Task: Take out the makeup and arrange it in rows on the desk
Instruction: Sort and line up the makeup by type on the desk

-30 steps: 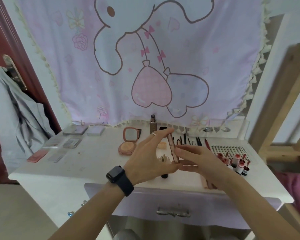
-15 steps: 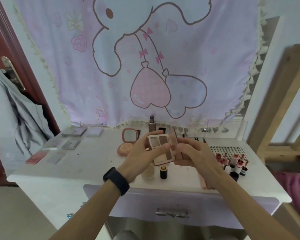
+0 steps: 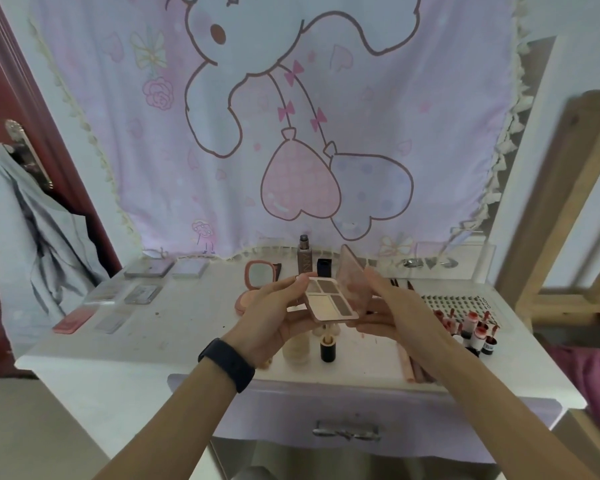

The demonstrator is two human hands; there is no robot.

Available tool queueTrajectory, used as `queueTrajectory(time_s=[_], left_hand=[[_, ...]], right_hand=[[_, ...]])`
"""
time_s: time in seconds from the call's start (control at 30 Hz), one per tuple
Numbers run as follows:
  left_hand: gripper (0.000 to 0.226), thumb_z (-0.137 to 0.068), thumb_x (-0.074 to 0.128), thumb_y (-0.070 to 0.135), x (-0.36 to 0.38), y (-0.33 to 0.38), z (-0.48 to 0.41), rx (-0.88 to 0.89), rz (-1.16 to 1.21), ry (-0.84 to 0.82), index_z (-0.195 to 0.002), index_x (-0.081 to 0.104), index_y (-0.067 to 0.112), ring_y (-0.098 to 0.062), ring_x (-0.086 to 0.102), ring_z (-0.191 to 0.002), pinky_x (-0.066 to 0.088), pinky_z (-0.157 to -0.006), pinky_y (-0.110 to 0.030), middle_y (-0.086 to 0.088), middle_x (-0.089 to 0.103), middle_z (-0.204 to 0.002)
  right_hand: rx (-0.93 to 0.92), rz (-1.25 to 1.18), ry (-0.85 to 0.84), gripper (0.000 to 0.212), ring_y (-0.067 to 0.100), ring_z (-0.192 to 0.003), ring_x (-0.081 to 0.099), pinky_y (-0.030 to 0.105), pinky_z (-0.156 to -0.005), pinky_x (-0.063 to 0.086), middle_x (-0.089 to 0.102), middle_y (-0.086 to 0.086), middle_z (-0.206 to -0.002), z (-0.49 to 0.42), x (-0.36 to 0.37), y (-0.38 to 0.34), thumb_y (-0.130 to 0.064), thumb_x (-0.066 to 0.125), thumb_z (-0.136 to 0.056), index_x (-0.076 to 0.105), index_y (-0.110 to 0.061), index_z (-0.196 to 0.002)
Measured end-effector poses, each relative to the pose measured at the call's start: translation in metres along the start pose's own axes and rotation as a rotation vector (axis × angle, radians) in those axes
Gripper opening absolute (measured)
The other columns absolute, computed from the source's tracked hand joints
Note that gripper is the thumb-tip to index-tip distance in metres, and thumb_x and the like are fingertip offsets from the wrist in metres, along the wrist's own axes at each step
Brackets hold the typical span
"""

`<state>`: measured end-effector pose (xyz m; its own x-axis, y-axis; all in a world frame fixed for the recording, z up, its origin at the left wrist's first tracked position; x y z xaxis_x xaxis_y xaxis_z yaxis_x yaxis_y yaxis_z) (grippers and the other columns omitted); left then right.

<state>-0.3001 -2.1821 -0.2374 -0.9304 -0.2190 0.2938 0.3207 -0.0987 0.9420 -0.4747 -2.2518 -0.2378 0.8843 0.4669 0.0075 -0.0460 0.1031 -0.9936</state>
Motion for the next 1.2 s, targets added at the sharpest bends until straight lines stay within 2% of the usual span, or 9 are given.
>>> queueTrajectory(time_s=[0.07,0.17,0.33,0.43,0.57,0.73,0.9,1.0,1.2], left_hand=[[0.029,-0.103,0.050,0.022,-0.001,0.000,0.001,-0.010,0.003,-0.016,-0.124,0.065,0.008,-0.035,0.071,-0.103,0.061,-0.084,-0.038,-0.017,0.072,-0.112],[0.032,-0.101,0.051,0.020,-0.010,0.001,0.002,-0.013,0.062,-0.029,-0.126,0.063,0.005,-0.036,0.069,-0.107,0.061,-0.082,-0.037,-0.020,0.070,-0.118],[0.038,-0.095,0.057,0.024,-0.021,0.008,0.006,0.002,-0.036,-0.047,-0.128,0.061,0.008,-0.033,0.068,-0.110,0.060,-0.086,-0.037,-0.017,0.070,-0.120],[0.062,-0.085,0.068,0.040,-0.022,0.019,0.008,0.065,-0.430,-0.019,-0.140,0.052,0.018,-0.019,0.067,-0.111,0.056,-0.094,-0.037,0.001,0.068,-0.125],[0.092,-0.077,0.078,0.052,-0.009,0.032,0.007,0.116,-1.100,-0.116,-0.152,0.030,0.029,0.000,0.050,-0.118,0.037,-0.096,-0.013,0.020,0.051,-0.130],[0.095,-0.070,0.073,0.064,-0.017,0.044,-0.005,0.188,-1.555,0.018,-0.149,0.025,0.042,-0.021,0.034,-0.126,0.036,-0.106,-0.043,0.004,0.047,-0.132],[0.093,-0.064,0.084,0.047,-0.023,0.056,-0.001,0.240,-1.405,-0.015,-0.143,0.034,0.041,-0.013,0.054,-0.085,0.049,-0.077,-0.030,0.006,0.054,-0.115],[0.091,-0.068,0.087,0.039,-0.039,0.063,0.003,0.283,-1.350,0.096,-0.144,0.037,0.033,-0.011,0.054,-0.100,0.043,-0.077,-0.020,0.009,0.052,-0.116],[0.092,-0.071,0.088,0.035,-0.101,0.073,0.001,0.184,-1.021,0.413,-0.147,0.040,0.016,-0.007,0.054,-0.095,0.038,-0.068,-0.009,0.011,0.054,-0.109]], right_hand=[[0.055,-0.083,0.063,0.039,0.036,-0.090,0.074,0.042,-0.084,0.061,0.076,0.018,-0.097,-0.001,-0.003,-0.002,-0.036,0.061,-0.095,0.069,-0.003,-0.113],[0.112,-0.320,0.064,0.045,0.038,-0.088,0.074,0.035,-0.066,0.062,0.075,0.022,-0.097,0.001,-0.010,-0.002,-0.042,0.052,-0.097,0.072,-0.003,-0.107],[0.165,-0.373,-0.017,0.052,0.028,-0.090,0.072,0.036,-0.074,0.062,0.075,0.020,-0.106,0.002,-0.004,0.003,-0.048,0.056,-0.094,0.072,-0.002,-0.113],[0.143,-0.375,-0.010,0.050,0.028,-0.092,0.071,0.041,-0.087,0.059,0.074,0.020,-0.108,0.002,0.006,0.002,-0.047,0.058,-0.093,0.073,-0.002,-0.111],[0.088,-0.350,-0.037,0.049,0.032,-0.096,0.071,0.042,-0.088,0.058,0.073,0.020,-0.111,-0.002,0.019,-0.004,-0.044,0.059,-0.091,0.072,-0.002,-0.113],[0.055,-0.358,-0.090,0.047,0.030,-0.088,0.073,0.036,-0.072,0.058,0.075,0.018,-0.106,-0.004,0.032,-0.014,-0.041,0.060,-0.089,0.070,-0.004,-0.116],[0.012,-0.241,-0.173,0.052,0.031,-0.096,0.073,0.038,-0.081,0.058,0.076,0.013,-0.107,-0.004,0.048,-0.021,-0.053,0.059,-0.090,0.071,-0.009,-0.115],[-0.029,-0.131,-0.159,0.053,0.025,-0.098,0.074,0.039,-0.090,0.057,0.076,0.005,-0.107,-0.002,0.051,-0.022,-0.060,0.053,-0.089,0.071,-0.017,-0.113],[-0.383,0.314,0.289,0.010,-0.010,-0.093,0.060,0.024,-0.085,0.052,0.068,-0.017,-0.101,0.007,0.023,0.009,-0.035,0.053,-0.100,0.062,-0.040,-0.102]])
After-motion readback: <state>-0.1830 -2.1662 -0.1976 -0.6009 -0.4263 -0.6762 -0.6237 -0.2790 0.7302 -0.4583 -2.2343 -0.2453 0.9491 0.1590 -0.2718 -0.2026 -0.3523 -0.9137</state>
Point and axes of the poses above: each hand's wrist, its own z-axis away from the middle knuckle, its own x-axis out of the palm, y = z × x, the point moved 3 cm from there along -z, towards the middle knuckle
